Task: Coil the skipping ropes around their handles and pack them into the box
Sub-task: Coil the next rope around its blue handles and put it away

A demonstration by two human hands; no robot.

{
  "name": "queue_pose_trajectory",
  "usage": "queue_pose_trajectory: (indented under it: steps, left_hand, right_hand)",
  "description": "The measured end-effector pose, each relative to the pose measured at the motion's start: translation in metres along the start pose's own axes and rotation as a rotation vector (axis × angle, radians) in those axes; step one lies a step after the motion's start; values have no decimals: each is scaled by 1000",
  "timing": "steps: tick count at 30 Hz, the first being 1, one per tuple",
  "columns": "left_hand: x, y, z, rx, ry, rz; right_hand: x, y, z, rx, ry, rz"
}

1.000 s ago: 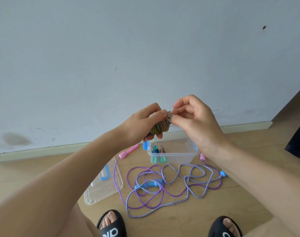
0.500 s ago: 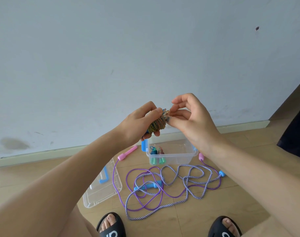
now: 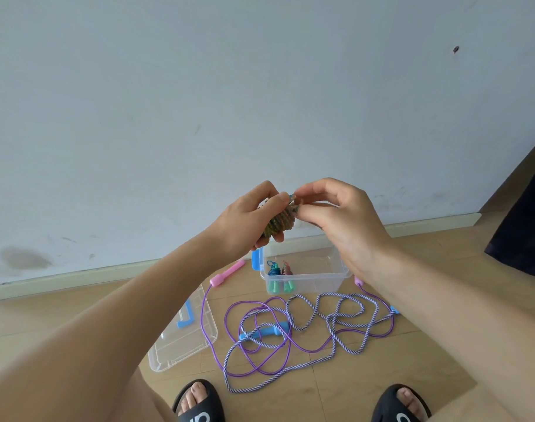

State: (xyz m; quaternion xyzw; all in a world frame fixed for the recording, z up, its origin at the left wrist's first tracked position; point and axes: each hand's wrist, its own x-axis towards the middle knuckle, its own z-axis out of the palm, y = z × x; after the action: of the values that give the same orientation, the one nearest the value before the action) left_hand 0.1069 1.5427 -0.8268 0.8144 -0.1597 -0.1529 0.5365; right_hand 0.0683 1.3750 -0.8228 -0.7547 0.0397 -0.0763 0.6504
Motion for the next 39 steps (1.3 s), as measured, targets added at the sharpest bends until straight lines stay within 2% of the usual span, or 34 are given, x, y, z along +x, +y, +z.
queue_pose_trajectory:
  steps: [4, 19, 39]
  left_hand:
    - [0, 1, -2, -18, -3, 2]
    - [-3, 5, -2, -39, -30, -37]
    - [-2, 3, -3, -69, -11, -59]
  right_hand:
    - [1, 3, -1, 34, 0, 6]
    - [4, 4, -4, -112, -48, -124]
    - [2, 9, 2, -273, -7, -210]
